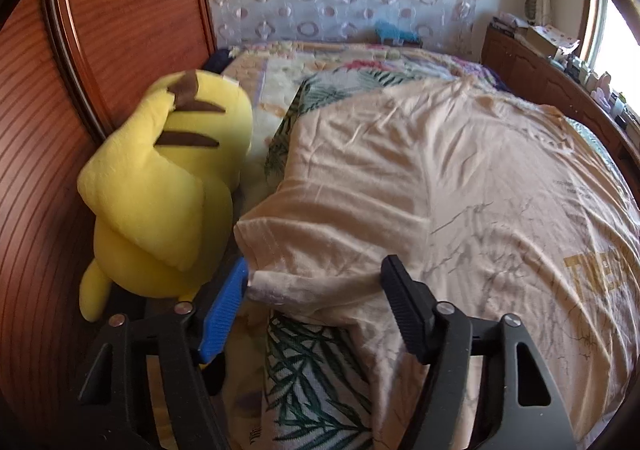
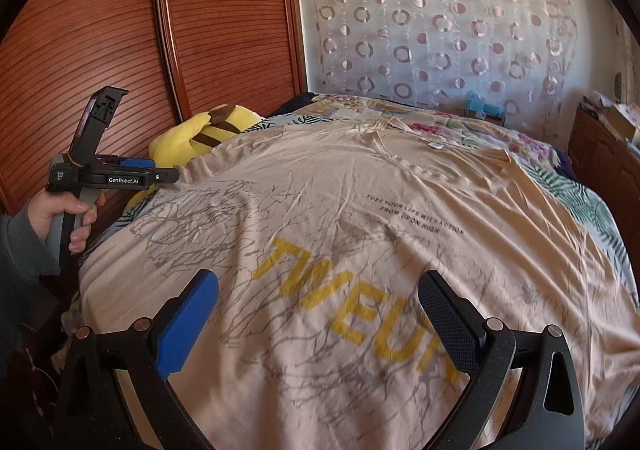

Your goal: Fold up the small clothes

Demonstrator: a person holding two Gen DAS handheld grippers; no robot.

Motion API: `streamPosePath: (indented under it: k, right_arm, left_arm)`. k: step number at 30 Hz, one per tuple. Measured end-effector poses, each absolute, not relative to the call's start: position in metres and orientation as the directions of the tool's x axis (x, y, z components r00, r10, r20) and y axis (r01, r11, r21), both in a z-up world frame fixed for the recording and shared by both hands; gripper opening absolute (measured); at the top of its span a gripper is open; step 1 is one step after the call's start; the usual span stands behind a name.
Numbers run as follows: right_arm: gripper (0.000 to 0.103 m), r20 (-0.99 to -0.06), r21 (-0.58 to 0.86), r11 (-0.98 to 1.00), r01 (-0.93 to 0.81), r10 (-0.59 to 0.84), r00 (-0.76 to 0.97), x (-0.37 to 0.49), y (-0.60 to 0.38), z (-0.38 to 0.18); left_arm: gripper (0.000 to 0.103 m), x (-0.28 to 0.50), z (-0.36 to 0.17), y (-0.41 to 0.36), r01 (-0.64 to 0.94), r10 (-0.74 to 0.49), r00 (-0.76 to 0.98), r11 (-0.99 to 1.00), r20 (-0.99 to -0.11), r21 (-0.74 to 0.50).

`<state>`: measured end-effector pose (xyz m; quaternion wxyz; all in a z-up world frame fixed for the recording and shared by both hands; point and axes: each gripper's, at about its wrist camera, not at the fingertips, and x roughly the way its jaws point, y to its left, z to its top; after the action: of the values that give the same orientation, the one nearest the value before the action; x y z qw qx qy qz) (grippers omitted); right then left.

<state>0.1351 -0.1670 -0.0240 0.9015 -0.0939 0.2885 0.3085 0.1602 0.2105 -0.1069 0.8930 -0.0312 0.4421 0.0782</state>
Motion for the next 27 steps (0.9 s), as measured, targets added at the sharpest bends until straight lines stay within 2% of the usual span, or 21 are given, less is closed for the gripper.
streamPosePath:
  k: [4,6,7,8,9,10,18,27]
  right_arm:
    - [0.100,-0.568,0.022,0.779,-0.627,0.526,0.633,0.132,-0.158,-0.025]
    - [0.100,-0.565,0.016,0.779,-0.626,0.524,0.637,0.128,-0.158,-0.028]
    - [0.100,-0.563,0.016,0.781,-0.625,0.523,0.639,0.126,-0.159,-0.030]
    - [0.100,-0.564,0.021,0.779,-0.627,0.527,0.636,0.124,-0.160,-0.031]
    - [0.100,-0.564,0.025,0.778,-0.628,0.530,0.633,0.122,-0.161,-0.032]
    - [0.100,-0.564,0.024,0.777,-0.629,0.530,0.633,0.124,-0.161,-0.032]
    - [0.100,-0.559,0.032,0.784,-0.620,0.528,0.639,0.118,-0.167,-0.035]
    - [0.100,-0.558,0.049,0.795,-0.604,0.524,0.644,0.120,-0.171,-0.036]
  left_arm:
    - [0.057,0.166,-0.111,0.215,-0.152,0.104,0.576,0.988,-0.811,0.019]
    - [0.042,0.168,-0.109,0.215,-0.137,0.084,0.567,0.991,-0.819,0.006]
    - [0.039,0.169,-0.109,0.214,-0.125,0.078,0.565,0.992,-0.821,0.008]
    - [0.029,0.169,-0.108,0.213,-0.114,0.067,0.563,0.994,-0.824,0.003]
    - [0.011,0.170,-0.107,0.211,-0.120,0.089,0.558,0.992,-0.825,0.026]
    - [0.007,0.171,-0.107,0.210,-0.126,0.116,0.550,0.990,-0.827,0.056]
    - [0.005,0.164,-0.082,0.196,-0.095,0.174,0.601,0.985,-0.780,0.146]
    - [0.004,0.160,-0.020,0.147,0.052,-0.004,0.699,0.998,-0.716,0.045]
